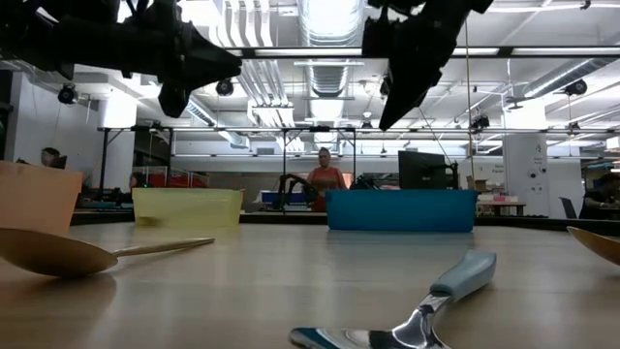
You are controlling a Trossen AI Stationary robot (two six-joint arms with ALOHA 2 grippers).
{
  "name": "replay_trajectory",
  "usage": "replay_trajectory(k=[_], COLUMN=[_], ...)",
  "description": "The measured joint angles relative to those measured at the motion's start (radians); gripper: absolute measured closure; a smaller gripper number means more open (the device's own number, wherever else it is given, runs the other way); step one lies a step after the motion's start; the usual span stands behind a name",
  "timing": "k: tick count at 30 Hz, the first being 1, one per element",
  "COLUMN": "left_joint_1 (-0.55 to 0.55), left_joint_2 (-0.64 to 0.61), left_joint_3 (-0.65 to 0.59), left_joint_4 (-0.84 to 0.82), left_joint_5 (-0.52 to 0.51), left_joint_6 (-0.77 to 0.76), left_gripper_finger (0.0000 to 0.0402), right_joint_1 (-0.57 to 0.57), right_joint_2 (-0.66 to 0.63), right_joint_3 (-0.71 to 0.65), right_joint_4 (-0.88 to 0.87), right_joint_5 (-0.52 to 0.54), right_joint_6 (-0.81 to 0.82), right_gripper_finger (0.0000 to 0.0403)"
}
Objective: Sort silverware by color (type)
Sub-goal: Put the gold spoon into the yellow bin
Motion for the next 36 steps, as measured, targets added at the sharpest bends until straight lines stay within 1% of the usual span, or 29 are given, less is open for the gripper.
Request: replay_trajectory(k=[4,8,13,22,24,29,36], left_joint_1=[-0.013,-0.022,-0.039,-0.079,-0.091,-0.113,-0.135], left_joint_2=[0.003,0.004,0.004,0.006,0.006,0.006,0.006], left_joint_3=[0.0,0.0,0.0,0.0,0.0,0.0,0.0], left_joint_4=[0.037,0.07,0.082,0.083,0.084,0.091,0.094], left_joint_5=[0.0,0.0,0.001,0.0,0.0,0.0,-0.002], left_joint_6=[-0.003,-0.004,-0.007,-0.01,-0.01,-0.01,-0.01], left_gripper_finger=[0.0351,0.0351,0.0351,0.0351,0.0351,0.0351,0.0351], right_joint_1=[0.082,0.153,0.214,0.318,0.341,0.392,0.466], right_joint_2=[0.004,0.02,0.037,0.07,0.075,0.082,0.088], right_joint_3=[0.0,0.0,0.0,0.005,0.005,0.005,0.005], right_joint_4=[0.044,0.117,0.184,0.171,0.161,0.146,0.061], right_joint_5=[0.032,0.074,0.078,0.074,0.056,-0.055,-0.137], right_joint_6=[0.029,0.012,0.014,0.165,0.202,0.306,0.464], right_gripper_finger=[0.0317,0.0323,0.033,0.0328,0.033,0.0335,0.0335])
